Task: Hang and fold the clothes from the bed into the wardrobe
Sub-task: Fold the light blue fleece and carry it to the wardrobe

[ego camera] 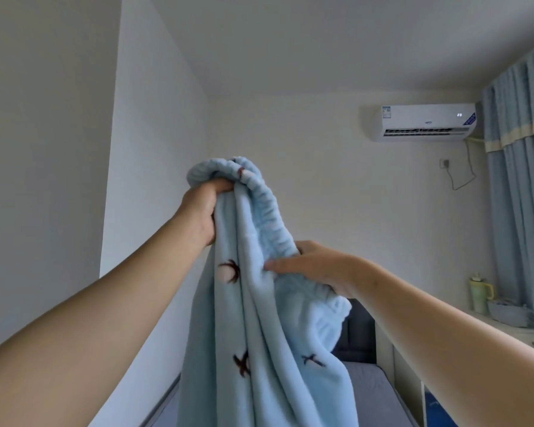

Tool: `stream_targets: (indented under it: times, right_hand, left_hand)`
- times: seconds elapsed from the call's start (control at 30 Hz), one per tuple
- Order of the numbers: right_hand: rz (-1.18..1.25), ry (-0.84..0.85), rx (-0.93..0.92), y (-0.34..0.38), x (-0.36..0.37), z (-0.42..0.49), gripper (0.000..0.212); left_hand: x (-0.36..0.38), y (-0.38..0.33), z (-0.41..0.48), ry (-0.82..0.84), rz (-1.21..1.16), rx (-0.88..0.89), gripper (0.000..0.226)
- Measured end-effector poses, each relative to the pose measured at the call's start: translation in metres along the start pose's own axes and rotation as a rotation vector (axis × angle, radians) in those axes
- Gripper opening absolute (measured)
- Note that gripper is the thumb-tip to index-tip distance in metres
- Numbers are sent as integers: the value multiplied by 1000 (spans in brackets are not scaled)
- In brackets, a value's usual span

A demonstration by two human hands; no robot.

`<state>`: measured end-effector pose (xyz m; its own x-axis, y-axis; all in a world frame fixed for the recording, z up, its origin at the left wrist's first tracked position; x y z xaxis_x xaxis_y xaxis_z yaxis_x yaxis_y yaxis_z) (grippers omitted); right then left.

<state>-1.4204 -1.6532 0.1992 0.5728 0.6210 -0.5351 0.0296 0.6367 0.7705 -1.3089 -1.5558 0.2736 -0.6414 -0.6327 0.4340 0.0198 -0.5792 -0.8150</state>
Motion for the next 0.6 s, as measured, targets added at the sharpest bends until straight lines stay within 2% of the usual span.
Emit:
stream_targets:
  times: [0.1,0.2,0.3,0.37,0.47,0.6]
  right_hand:
    - [-173,-19,-14,-7,-5,0,31]
    - [-281,-89,26,-18,-19,4,19]
    - [-366,-271,40,-28,-44,9,11]
    - [-205,-427,46,-37,-60,10,15]
    - [50,-488,94,-53,-62,12,25]
    - [181,-465,223,-77,-61,16,20]
  left_hand:
    - [-6,-15,10,-14,-34,20,13]
    - [-17,-19,17,-4,39,21,17]
    - [-35,-6,17,-18,327,-27,14]
    - [-40,12,10,88,515,-130,7]
    - [-45,33,3,227,618,-212,17]
    - [-62,43,11,133,589,-240,28]
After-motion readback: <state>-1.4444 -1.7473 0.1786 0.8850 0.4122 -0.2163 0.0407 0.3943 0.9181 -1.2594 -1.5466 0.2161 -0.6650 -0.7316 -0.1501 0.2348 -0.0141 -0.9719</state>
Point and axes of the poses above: each hand's wrist, its own z-axis towards the middle knuckle, its own x-axis out of the palm, y = z × x, the point moved 9 cm from there along z, towards the middle knuckle, and after that the axes turned 9 degrees about -y, right-handed, at the moved point
